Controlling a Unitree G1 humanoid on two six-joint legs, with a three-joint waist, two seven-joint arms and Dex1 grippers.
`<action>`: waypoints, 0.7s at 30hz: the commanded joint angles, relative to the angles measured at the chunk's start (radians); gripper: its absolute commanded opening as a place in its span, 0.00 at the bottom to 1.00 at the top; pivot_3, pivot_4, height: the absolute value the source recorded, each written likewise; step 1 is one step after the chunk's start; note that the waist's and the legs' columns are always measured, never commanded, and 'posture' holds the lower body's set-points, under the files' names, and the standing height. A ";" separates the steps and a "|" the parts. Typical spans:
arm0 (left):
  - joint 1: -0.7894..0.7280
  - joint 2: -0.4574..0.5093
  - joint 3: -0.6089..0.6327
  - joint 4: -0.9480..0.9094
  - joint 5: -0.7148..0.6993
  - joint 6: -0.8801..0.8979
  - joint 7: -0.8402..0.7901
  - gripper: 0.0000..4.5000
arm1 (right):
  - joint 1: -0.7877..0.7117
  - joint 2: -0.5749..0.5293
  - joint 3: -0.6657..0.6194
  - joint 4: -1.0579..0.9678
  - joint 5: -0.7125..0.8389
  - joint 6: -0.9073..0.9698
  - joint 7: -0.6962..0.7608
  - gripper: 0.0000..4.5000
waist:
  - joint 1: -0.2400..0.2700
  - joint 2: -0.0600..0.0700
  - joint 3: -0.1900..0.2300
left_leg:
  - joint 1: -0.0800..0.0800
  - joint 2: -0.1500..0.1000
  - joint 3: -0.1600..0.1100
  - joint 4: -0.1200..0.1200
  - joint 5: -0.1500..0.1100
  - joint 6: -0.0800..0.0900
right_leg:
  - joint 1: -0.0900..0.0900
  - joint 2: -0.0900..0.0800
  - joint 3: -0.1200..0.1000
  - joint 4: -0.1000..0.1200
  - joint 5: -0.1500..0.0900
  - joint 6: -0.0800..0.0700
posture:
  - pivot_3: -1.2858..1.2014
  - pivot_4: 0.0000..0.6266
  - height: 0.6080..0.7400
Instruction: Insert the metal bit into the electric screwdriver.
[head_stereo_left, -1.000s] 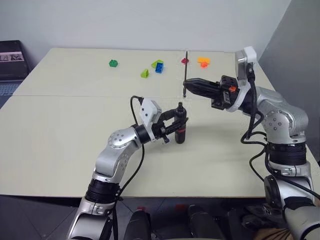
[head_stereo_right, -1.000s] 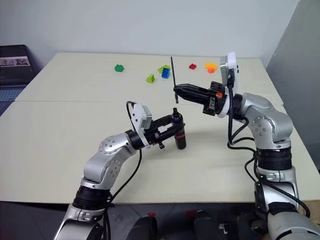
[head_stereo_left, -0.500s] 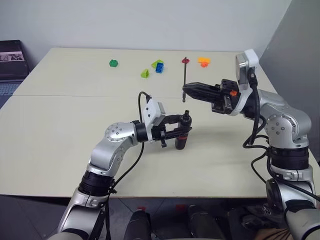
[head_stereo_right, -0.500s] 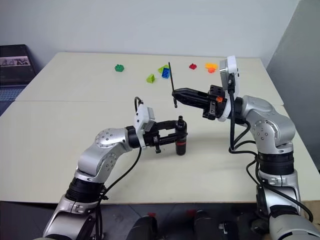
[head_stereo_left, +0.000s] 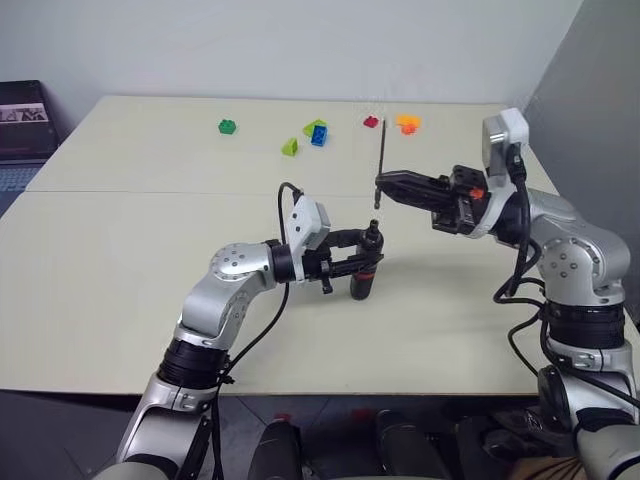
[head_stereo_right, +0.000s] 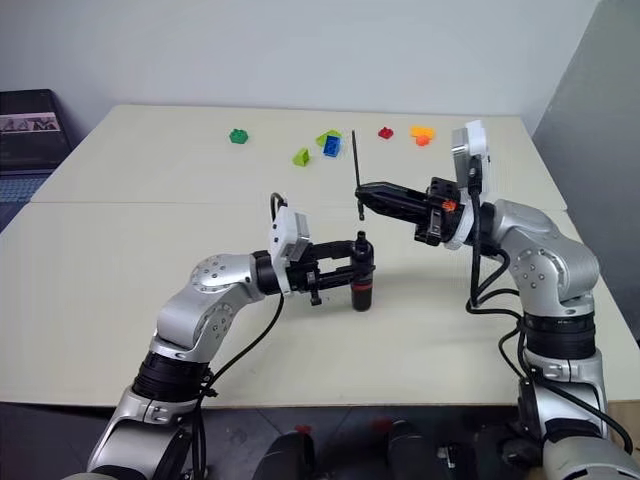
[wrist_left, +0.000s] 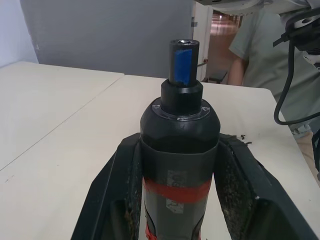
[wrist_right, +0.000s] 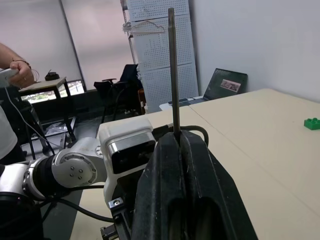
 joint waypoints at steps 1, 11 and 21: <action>0.001 0.007 0.002 -0.019 -0.016 0.001 -0.016 0.37 | -0.002 -0.014 -0.015 -0.034 0.024 -0.015 0.008 0.00 | 0.000 0.000 0.000 | 0.000 0.000 0.000 0.000 0.000 0.000 | 0.000 0.000 0.000 0.000 0.000 0.000 | 0.52 0.24 1.00; -0.002 0.011 -0.001 -0.013 -0.011 -0.003 -0.029 0.37 | 0.041 -0.009 0.021 -0.063 0.006 -0.055 0.028 0.00 | 0.000 0.000 0.000 | 0.000 0.000 0.000 0.000 0.000 0.000 | 0.000 0.000 0.000 0.000 -0.001 0.001 | 0.52 0.24 1.00; -0.008 0.011 -0.007 -0.006 -0.006 -0.007 -0.038 0.37 | 0.041 -0.004 0.041 -0.046 -0.001 -0.100 0.037 0.00 | 0.000 0.000 0.000 | 0.000 0.000 0.000 0.000 0.000 0.000 | 0.000 0.000 0.000 0.000 -0.001 0.001 | 0.52 0.24 1.00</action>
